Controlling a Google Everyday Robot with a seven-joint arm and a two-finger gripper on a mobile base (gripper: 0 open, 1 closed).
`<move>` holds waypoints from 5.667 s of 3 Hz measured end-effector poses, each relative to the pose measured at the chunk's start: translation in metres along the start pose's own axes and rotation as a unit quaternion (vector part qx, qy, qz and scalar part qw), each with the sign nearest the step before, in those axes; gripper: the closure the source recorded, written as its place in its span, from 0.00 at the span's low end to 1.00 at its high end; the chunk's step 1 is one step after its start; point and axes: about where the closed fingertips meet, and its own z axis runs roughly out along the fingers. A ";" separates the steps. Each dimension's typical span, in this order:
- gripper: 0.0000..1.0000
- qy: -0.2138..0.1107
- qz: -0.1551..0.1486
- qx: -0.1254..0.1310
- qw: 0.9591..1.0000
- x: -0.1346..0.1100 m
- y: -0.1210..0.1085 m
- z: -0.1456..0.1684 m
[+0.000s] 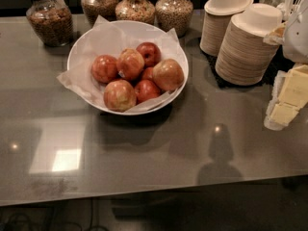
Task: Pick apple from white bowl
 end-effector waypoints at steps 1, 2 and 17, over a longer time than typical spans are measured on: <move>0.00 0.000 0.000 0.000 1.000 0.000 0.000 0.000; 0.00 -0.013 -0.007 0.012 1.000 -0.007 -0.004 -0.003; 0.22 -0.318 -0.035 -0.124 0.939 -0.175 -0.047 0.133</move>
Offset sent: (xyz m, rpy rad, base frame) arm 0.0102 0.0110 0.0075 0.0351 -0.0530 0.0338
